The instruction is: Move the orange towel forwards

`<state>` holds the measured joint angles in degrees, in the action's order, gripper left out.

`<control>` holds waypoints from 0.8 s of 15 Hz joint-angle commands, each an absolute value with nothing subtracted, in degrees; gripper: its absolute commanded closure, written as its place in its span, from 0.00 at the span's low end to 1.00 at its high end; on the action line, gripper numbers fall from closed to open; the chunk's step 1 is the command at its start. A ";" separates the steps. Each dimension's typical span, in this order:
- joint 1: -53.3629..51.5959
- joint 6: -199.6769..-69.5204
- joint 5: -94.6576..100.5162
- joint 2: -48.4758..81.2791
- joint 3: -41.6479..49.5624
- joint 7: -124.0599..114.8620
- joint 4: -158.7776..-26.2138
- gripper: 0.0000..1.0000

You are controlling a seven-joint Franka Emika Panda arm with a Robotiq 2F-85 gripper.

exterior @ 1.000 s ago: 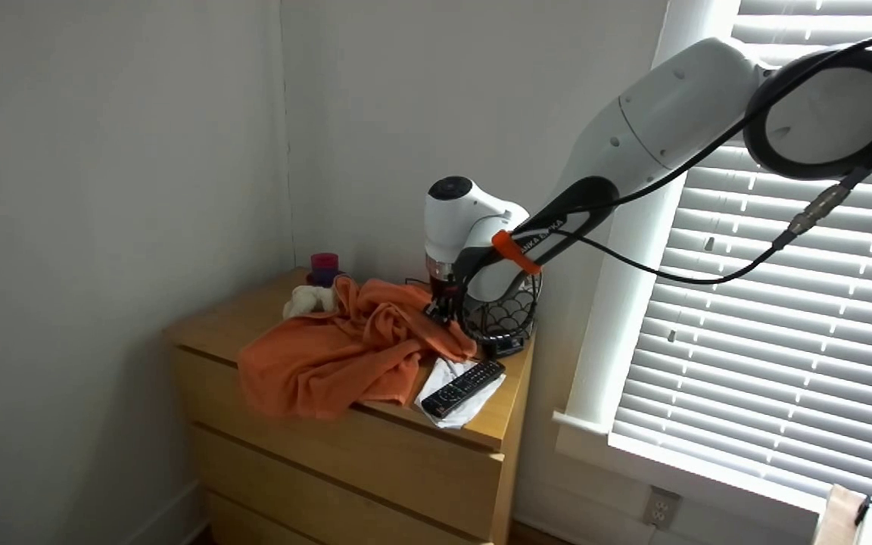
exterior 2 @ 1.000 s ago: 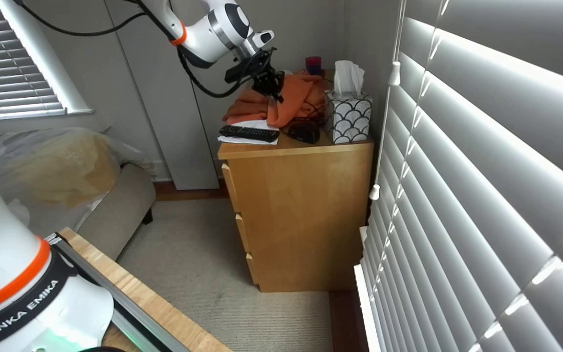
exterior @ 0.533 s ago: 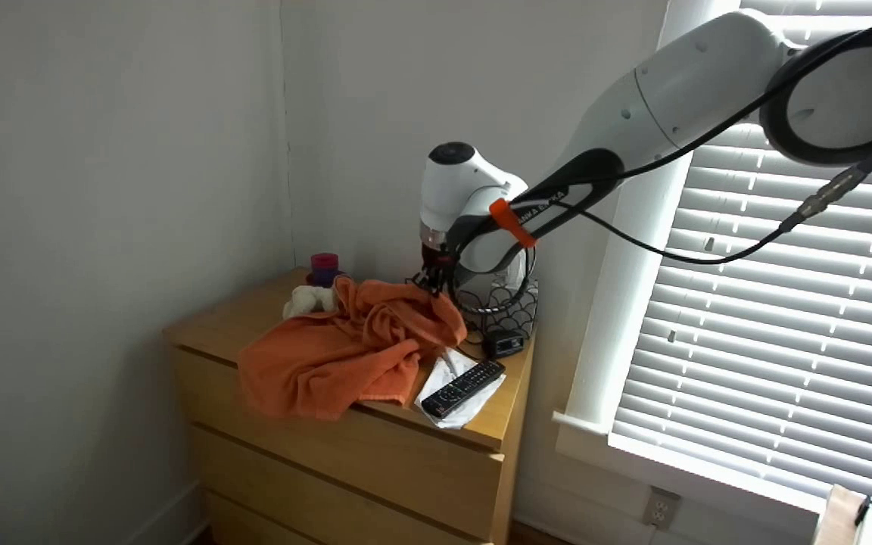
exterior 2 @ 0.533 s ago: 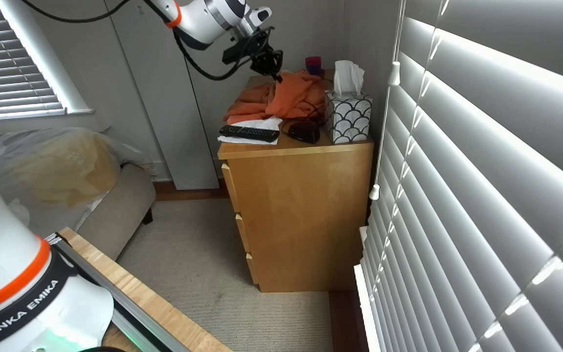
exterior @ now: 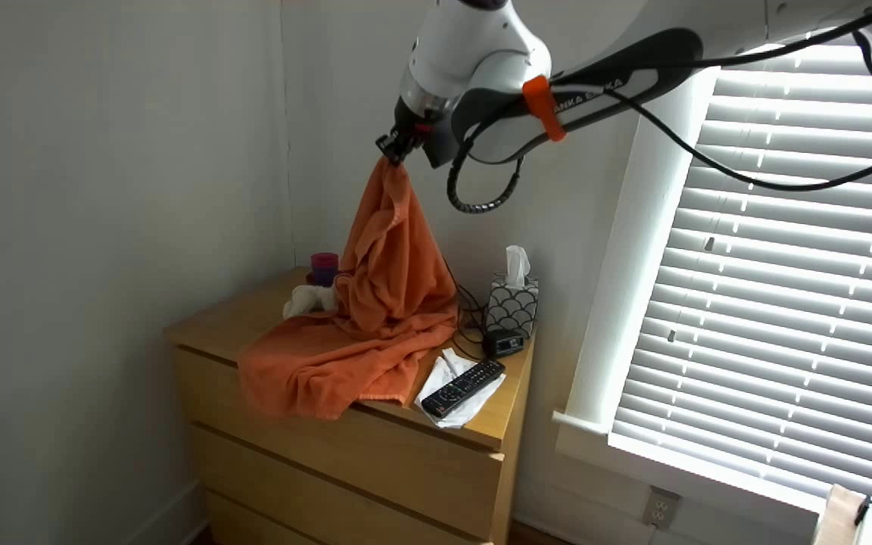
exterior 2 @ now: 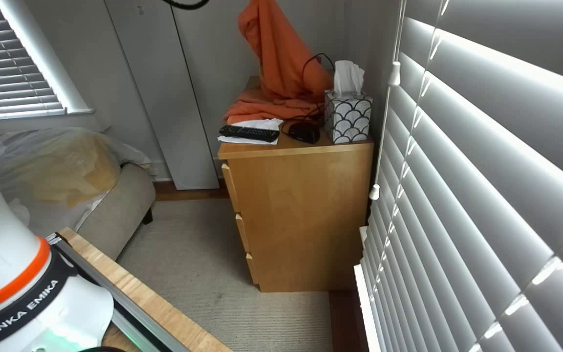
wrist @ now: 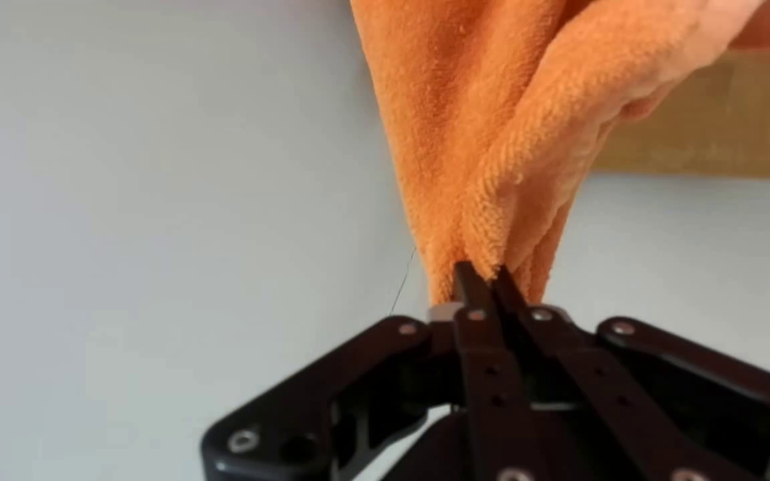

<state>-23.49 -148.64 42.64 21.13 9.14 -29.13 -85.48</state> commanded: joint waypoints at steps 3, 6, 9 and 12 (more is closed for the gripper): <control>-23.84 -148.15 42.89 20.05 9.07 -29.20 -85.37 0.96; -23.31 -148.17 42.89 21.38 9.11 -29.20 -85.46 0.96; -24.14 -148.71 43.36 22.38 8.22 -27.13 -81.37 0.99; -26.02 -148.85 44.04 22.75 6.77 -23.39 -73.87 0.99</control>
<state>-24.18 -149.33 42.97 21.72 7.99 -26.63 -81.56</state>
